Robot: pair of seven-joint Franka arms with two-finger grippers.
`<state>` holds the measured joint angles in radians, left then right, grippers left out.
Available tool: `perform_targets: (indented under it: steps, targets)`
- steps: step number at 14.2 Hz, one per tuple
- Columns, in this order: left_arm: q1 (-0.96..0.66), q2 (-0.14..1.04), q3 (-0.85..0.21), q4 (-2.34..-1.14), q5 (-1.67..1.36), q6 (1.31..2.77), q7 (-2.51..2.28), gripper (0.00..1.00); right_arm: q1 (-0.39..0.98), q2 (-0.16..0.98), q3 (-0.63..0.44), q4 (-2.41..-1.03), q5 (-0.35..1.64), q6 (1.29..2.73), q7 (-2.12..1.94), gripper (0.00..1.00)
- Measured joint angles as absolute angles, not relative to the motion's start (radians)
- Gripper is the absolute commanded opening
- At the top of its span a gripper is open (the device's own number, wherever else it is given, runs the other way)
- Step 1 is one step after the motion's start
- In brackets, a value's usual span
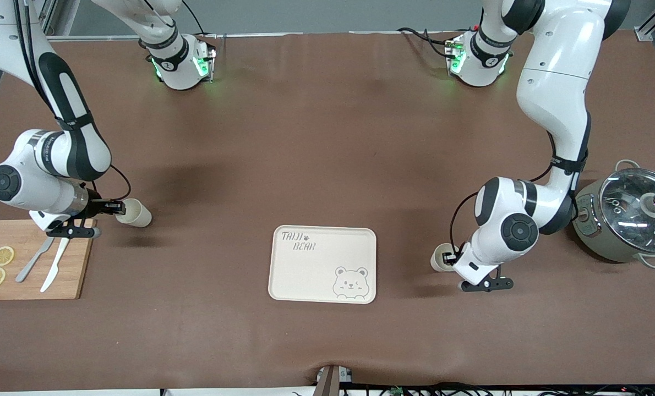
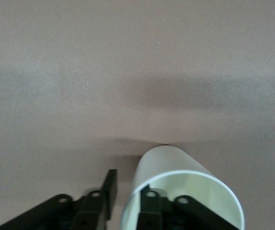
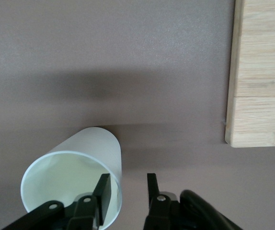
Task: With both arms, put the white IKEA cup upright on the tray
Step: 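Close the left gripper on its cup while the right gripper grasps its cup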
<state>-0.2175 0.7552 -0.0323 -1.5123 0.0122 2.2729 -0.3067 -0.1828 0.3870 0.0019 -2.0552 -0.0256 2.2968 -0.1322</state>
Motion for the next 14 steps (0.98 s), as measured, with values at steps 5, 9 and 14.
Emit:
perform_targets:
  steps: [5,9,14]
  targets:
    - [-0.217,0.752,-0.034,-1.506,0.012,2.276,-0.308,0.00,-0.183,0.386,0.010,-2.053,-0.023,2.298,-0.132,0.00]
    - [-0.213,0.745,-0.033,-1.493,0.012,2.273,-0.308,0.00,-0.183,0.386,0.010,-2.053,-0.023,2.297,-0.132,0.00]
    - [-0.234,0.671,-0.036,-1.420,0.012,2.062,-0.336,0.00,-0.183,0.386,0.012,-2.019,-0.023,2.239,-0.132,0.00]
